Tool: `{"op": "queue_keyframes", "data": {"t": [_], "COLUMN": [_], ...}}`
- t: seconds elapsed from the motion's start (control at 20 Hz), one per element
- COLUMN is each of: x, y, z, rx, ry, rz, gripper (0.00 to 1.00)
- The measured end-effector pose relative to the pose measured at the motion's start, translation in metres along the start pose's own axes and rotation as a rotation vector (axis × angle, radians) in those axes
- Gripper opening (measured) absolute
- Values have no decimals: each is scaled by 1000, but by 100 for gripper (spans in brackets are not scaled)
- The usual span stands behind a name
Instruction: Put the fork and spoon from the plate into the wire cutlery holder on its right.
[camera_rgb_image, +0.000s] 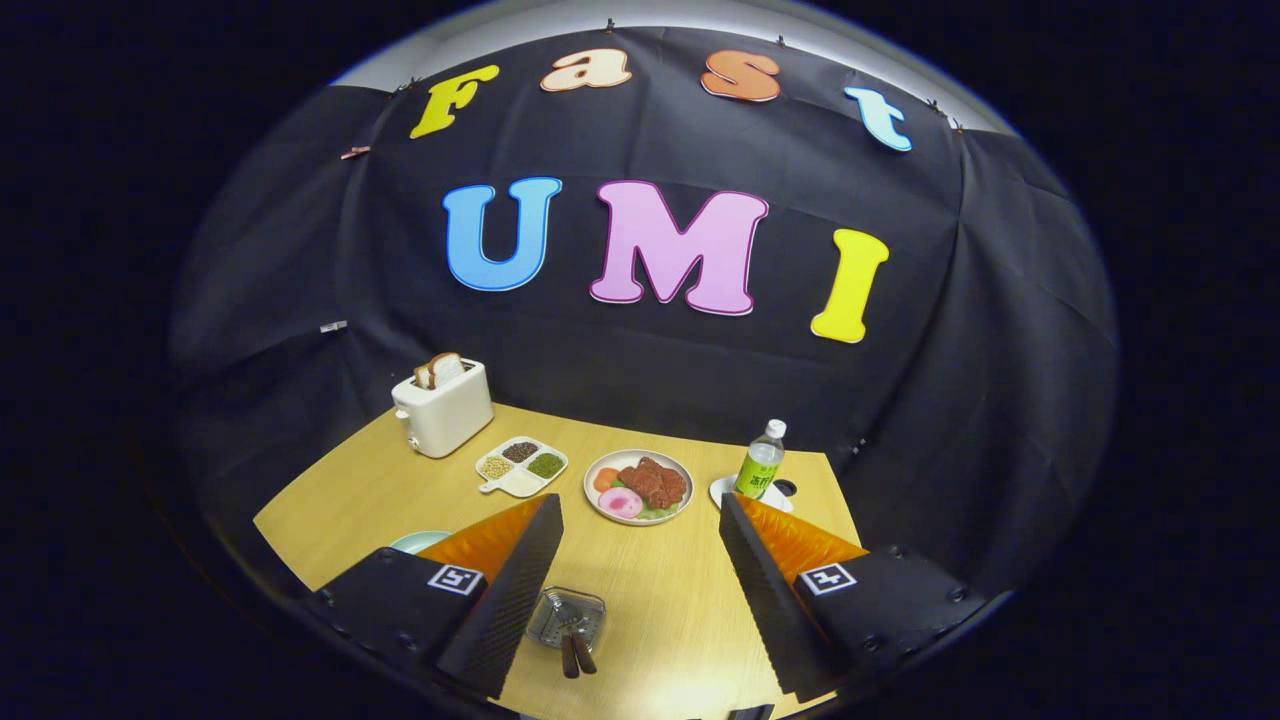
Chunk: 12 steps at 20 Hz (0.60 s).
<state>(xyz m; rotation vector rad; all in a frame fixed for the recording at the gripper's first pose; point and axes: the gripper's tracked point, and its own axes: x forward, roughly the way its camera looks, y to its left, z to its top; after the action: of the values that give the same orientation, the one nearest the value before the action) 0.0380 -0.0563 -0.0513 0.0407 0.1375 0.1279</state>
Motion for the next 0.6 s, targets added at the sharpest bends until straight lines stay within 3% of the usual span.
{"op": "queue_keyframes", "data": {"t": [0.6], "x": [16], "y": [9], "z": [-3], "rx": [-31], "ry": [-6], "rz": [53], "gripper": [98]}}
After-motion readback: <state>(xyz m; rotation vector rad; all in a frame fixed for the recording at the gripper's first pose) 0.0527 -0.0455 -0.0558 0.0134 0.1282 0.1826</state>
